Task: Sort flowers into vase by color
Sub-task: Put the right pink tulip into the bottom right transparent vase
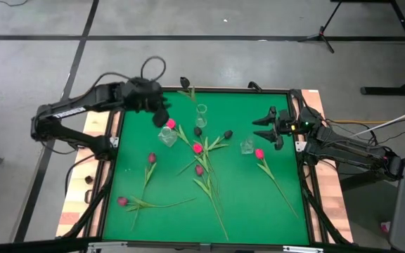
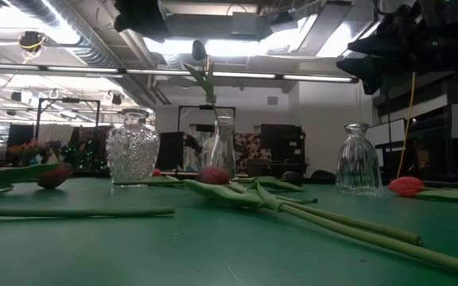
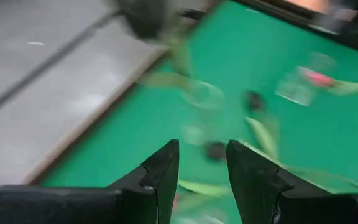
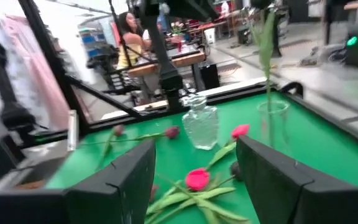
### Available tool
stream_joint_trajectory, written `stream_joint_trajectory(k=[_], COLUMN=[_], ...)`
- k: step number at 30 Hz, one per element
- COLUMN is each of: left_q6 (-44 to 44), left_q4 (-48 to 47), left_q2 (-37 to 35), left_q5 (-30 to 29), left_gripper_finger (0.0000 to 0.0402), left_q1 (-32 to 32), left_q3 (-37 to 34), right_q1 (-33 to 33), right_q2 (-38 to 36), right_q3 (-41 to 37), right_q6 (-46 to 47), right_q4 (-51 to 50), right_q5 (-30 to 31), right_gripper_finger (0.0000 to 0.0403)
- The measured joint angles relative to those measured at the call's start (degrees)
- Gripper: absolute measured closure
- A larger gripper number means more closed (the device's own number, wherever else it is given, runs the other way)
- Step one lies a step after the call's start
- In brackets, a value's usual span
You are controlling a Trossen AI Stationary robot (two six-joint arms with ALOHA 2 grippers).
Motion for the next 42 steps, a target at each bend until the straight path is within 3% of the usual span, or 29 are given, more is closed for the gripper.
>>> stream_joint_trajectory(k=[4,9,19,24,29,36,42], left_q6=[-2.1,-6.1,-8.0,-6.6,-6.2,-1.9,-1.6], left_q4=[1.0,5.2,15.4,17.6,18.2,21.9,22.3], left_q2=[-1.6,-2.0,-2.0,-2.0,-2.4,-2.4,-2.4], left_q5=[2.8,2.0,-7.0,-10.2,-15.9,-20.3,-20.8], left_gripper_finger=[0.0271,0.0271,0.0271,0.0271,0.0271,0.0271,0.0271], left_q1=[-7.9,-17.1,-31.0,-36.9,-41.5,-45.2,-45.6], left_q3=[-3.9,-8.5,-11.3,-11.3,-11.3,-11.3,-11.3], right_q1=[0.1,4.5,22.4,32.5,41.6,47.8,50.1], right_q2=[0.0,0.0,0.3,1.3,5.3,15.4,24.9], right_q3=[0.0,0.0,3.0,5.4,9.9,15.1,15.7], right_q6=[4.5,8.1,10.6,16.4,23.3,35.6,46.2], right_q4=[0.0,-1.2,-17.0,-20.3,-31.3,-45.3,-55.9], right_q5=[-5.3,-5.0,14.8,21.2,29.1,34.9,35.5], right_gripper_finger=[0.0178,0.0178,0.0178,0.0178,0.0178,0.0178,0.0178])
